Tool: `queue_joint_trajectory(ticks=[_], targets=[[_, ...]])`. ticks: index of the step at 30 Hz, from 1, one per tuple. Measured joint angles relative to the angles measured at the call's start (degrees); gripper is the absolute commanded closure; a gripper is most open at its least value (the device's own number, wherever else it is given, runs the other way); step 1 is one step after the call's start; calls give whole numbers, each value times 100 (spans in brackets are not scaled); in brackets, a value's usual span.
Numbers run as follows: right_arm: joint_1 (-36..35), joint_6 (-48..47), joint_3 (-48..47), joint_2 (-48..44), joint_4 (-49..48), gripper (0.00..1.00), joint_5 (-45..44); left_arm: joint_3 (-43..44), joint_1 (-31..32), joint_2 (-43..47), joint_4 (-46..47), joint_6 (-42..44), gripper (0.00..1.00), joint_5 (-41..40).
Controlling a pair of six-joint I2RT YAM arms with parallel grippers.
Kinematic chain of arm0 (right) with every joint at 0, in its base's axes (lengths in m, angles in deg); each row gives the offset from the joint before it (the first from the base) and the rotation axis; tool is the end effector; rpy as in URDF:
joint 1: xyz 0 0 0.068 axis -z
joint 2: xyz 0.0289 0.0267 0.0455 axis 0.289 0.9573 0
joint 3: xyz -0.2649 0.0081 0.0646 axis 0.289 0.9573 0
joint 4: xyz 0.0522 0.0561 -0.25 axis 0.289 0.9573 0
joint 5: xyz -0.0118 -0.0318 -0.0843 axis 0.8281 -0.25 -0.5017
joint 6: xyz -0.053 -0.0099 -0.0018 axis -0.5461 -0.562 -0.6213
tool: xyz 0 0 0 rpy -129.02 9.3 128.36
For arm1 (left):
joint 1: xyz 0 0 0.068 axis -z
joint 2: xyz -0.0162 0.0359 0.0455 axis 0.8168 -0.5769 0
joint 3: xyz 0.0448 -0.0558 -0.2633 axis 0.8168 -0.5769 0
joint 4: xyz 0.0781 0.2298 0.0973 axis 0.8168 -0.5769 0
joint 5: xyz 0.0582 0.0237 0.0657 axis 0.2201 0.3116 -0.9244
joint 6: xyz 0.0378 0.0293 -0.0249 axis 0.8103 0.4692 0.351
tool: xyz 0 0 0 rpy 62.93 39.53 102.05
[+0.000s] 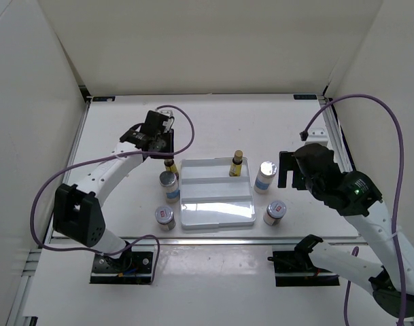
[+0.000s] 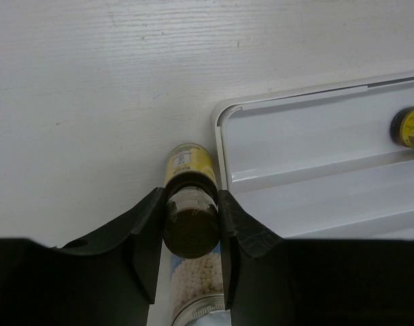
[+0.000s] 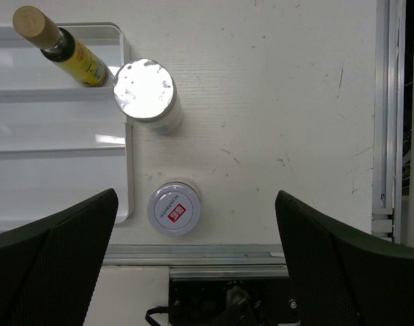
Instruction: Organize the condiment bottles
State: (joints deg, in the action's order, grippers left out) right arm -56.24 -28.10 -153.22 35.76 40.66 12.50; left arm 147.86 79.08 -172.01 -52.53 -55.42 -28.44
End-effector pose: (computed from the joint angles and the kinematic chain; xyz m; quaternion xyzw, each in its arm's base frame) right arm 0.1139 0.0696 0.3891 -0.0148 0.8899 -0.0136 0.4557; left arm 0.2922 -0.1283 0.2817 0.0427 0.9498 -0.0672 0.3024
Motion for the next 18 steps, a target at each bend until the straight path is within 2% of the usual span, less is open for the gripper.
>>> queue_joint_trajectory(ticks=[5,11,18], targets=[[0,9,4,-44,39,0,-4,463,203,199,-275,-2,89,-254],[0,26,111,-44,105,0,-20,1086,820,428,-260,-20,89,-382],[0,35,140,-48,146,0,-39,1268,1318,39,-232,-90,89,-514]])
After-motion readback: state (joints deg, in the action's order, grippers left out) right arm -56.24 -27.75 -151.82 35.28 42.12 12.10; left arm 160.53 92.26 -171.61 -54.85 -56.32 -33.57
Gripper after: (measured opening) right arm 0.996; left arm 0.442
